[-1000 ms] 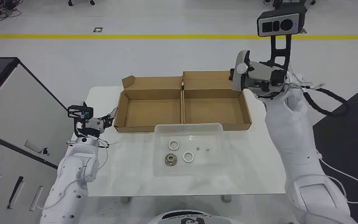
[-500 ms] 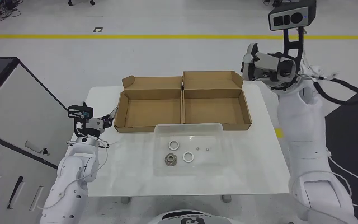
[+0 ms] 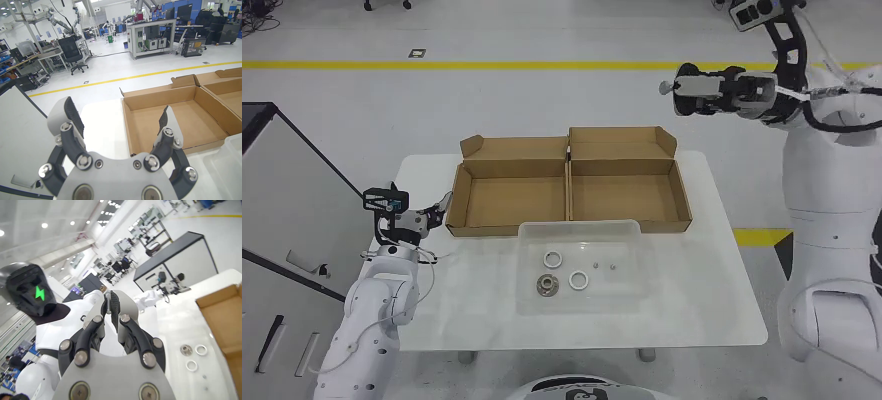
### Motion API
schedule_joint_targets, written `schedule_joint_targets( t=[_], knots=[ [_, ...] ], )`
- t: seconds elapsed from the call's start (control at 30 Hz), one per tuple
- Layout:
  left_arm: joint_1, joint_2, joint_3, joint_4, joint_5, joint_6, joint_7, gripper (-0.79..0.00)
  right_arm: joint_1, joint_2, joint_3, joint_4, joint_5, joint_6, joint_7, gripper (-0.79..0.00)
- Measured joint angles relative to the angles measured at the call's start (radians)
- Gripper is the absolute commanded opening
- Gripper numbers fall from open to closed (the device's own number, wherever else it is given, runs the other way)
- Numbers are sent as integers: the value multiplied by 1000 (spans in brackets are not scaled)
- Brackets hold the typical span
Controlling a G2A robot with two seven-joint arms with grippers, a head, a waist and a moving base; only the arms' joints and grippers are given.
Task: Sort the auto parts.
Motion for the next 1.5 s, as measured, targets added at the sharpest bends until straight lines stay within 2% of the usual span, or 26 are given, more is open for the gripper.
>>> schedule_joint_targets(
  t=[0.17, 0.37, 0.47, 0.73, 1.07, 1.5],
  knots=[
    [0, 0, 0, 0, 0, 0, 0, 0, 95, 28, -76, 58, -255, 34, 5, -785],
    [0, 0, 0, 0, 0, 0, 0, 0, 201, 61, -234, 148, -512, -15, 5, -785],
    [0, 0, 0, 0, 0, 0, 0, 0, 246, 74, -332, 195, -614, -42, 5, -785],
    [0, 0, 0, 0, 0, 0, 0, 0, 320, 82, -556, 288, -769, -72, 5, -785],
    [0, 0, 0, 0, 0, 0, 0, 0, 372, 31, -778, 358, -994, -27, -32, -785],
    [0, 0, 0, 0, 0, 0, 0, 0, 391, -66, -948, 579, -1103, 36, -150, -785]
  ],
)
